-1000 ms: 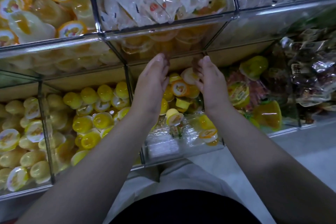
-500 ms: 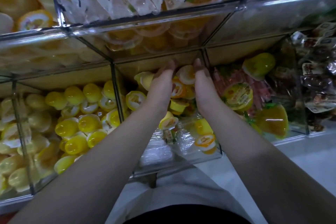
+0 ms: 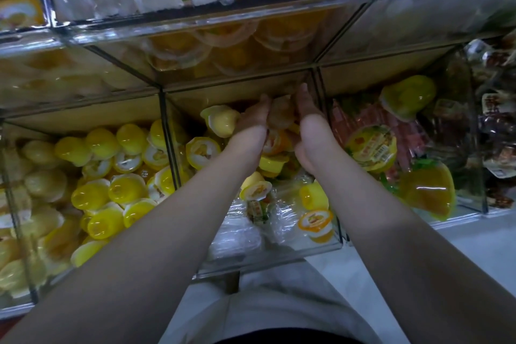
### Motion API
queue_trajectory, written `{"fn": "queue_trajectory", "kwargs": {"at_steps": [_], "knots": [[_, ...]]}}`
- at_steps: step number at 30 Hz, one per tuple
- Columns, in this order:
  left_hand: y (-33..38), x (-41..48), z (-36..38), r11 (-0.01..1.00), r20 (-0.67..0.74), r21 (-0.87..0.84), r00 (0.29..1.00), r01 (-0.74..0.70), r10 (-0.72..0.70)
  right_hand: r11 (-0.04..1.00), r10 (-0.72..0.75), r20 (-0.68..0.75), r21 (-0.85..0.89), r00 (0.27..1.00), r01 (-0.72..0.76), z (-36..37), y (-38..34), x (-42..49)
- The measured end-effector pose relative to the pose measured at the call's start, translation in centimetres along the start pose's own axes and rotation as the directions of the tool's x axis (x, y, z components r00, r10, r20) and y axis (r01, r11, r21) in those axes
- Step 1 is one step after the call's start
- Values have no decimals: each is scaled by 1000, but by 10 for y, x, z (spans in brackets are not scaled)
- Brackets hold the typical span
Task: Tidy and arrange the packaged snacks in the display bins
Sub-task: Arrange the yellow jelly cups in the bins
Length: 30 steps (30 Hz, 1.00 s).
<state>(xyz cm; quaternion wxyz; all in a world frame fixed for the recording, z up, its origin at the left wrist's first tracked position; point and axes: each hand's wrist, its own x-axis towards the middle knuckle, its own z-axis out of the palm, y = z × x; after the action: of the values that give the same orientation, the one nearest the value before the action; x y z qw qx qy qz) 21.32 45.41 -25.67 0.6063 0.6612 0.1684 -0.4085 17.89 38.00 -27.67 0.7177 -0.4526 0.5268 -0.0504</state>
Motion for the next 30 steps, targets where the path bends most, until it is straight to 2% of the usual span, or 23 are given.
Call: {"fn": "queue_trajectory", "kwargs": {"at_steps": [3,6,10,14,18,22,27,30], "knots": [[1,-2,-6,999,-43,-33,999,-30,28,994,-4,50,107,999,-1,0,3,-4],[5,-8,-11,996,-26,-89,999,-31,29,992,17,60,120,998,-24,0,4,-7],[1,-13,-18,988,-8,-148,999,-37,36,1000,30,38,-9,999,-30,-3,6,-13],[-9,-21,-30,982,36,-186,999,-21,29,995,-54,175,-68,983,67,-8,12,-22],[-19,-30,-42,961,73,-275,996,-32,53,944,-43,276,-304,960,130,-3,20,-31],[-22,-40,-56,967,121,-241,986,-83,115,914,-59,335,-361,940,186,-2,20,-41],[-13,-52,-84,980,122,28,974,-195,190,941,-79,391,-274,917,198,1,13,-65],[-7,-58,-102,974,156,79,968,-212,198,935,-94,402,-277,911,219,6,11,-80]]}}
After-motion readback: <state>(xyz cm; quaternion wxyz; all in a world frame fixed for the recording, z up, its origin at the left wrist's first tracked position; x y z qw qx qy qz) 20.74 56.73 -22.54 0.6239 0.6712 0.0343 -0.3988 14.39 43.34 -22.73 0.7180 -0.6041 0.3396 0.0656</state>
